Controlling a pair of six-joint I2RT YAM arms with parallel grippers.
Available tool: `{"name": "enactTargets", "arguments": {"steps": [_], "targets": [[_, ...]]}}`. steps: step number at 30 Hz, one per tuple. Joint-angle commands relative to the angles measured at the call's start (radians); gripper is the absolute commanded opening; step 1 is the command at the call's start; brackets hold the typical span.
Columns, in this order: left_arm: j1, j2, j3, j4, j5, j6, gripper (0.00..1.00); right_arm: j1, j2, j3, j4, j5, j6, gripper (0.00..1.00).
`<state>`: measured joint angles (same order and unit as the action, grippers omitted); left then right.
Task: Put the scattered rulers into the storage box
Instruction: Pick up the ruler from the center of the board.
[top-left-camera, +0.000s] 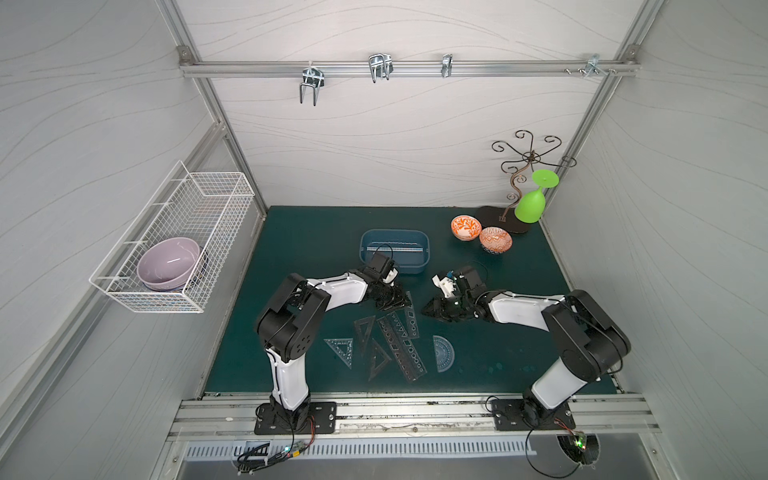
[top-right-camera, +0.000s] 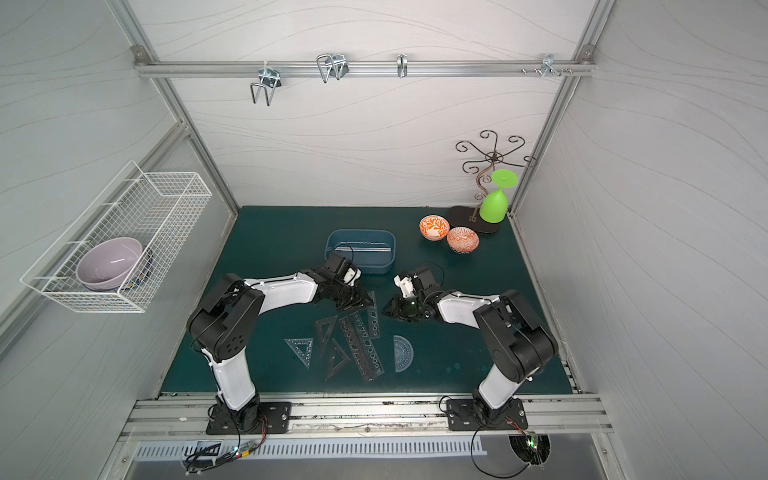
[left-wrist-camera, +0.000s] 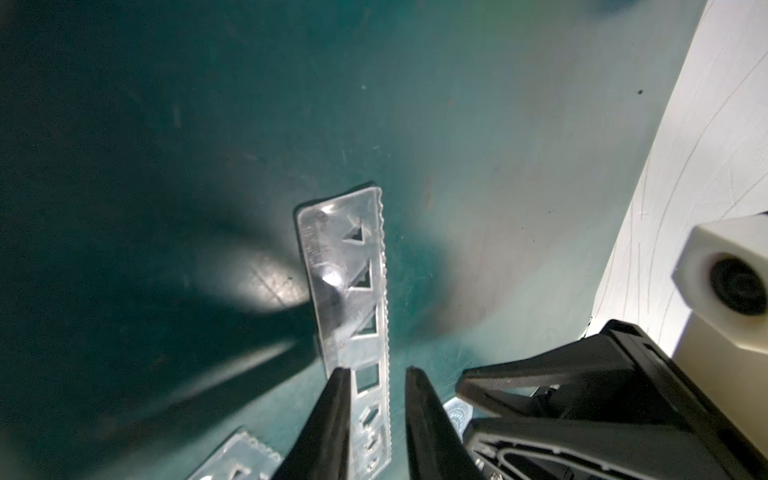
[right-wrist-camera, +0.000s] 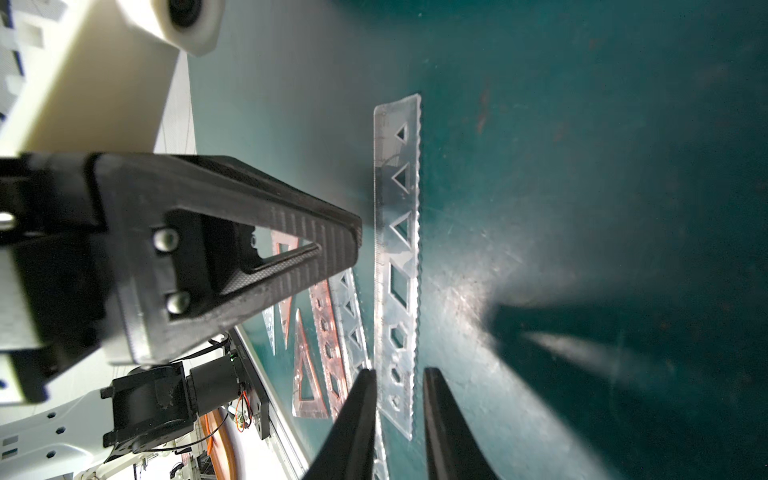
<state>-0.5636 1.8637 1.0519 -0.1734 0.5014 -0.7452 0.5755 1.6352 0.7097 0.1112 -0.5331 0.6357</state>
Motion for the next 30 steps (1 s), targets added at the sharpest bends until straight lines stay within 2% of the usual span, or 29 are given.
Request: {"name": "enactTargets", "arguments": {"steps": [1, 13, 30], "targets": [[-0.013, 0.028, 0.006, 0.025, 0.002, -0.004, 0.27, 0.000, 0.011, 0.011, -0.003, -0.015, -0.007, 0.25], [-0.013, 0.029, -0.011, -0.010, -0.037, 0.010, 0.27, 0.010, 0.044, 0.026, 0.009, -0.031, 0.002, 0.26], [-0.013, 0.035, -0.059, 0.022, -0.034, -0.003, 0.26, 0.052, 0.178, 0.060, 0.091, -0.083, 0.079, 0.26]]}}
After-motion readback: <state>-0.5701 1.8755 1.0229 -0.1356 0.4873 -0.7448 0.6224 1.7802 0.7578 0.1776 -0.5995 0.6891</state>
